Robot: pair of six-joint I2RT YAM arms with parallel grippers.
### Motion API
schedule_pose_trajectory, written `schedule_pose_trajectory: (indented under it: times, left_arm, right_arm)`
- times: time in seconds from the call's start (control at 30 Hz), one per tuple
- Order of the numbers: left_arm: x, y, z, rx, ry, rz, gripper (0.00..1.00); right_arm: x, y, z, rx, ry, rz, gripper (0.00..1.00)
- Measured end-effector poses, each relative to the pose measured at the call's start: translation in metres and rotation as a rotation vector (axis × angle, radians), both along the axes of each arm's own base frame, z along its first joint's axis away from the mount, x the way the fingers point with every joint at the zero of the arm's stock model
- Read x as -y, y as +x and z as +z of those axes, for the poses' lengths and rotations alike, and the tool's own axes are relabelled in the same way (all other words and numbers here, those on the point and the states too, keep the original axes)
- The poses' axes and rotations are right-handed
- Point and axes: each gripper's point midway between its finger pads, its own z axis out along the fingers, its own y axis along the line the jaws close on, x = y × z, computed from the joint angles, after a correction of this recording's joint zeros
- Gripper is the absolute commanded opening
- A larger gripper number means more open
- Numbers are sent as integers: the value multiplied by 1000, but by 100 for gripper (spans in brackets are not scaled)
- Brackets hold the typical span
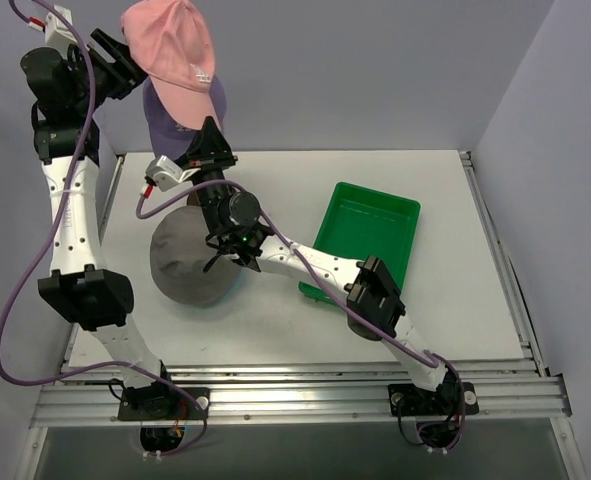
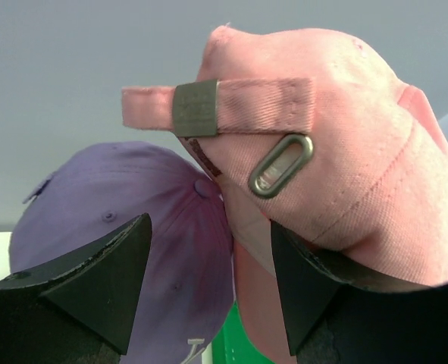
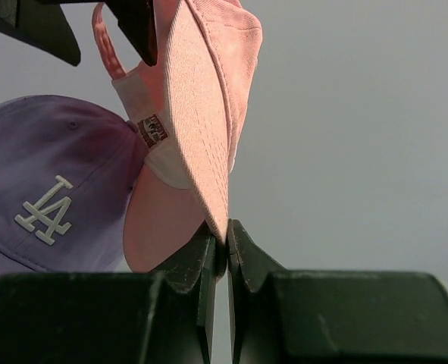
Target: Stack the hats
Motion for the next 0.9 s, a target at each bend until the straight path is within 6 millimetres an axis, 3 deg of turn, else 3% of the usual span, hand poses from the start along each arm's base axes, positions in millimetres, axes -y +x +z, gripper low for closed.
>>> schedule_pose_trajectory:
  times: [0.3, 0.57, 0.7, 0.9]
  left_arm:
    - [-14, 9, 6, 26, 71, 74, 75]
    - [-25, 32, -39, -78, 99, 92, 75]
    - [-38, 34, -57, -128, 113, 113, 75]
    - [-55, 38, -80, -177, 117, 137, 75]
  right_arm:
    - [-2, -2, 0, 16, -98, -54, 0]
    - [-4, 0, -1, 20, -212, -106, 0]
    - [0, 0, 9, 30, -233, -139, 0]
    - [3, 6, 8, 26, -283, -182, 0]
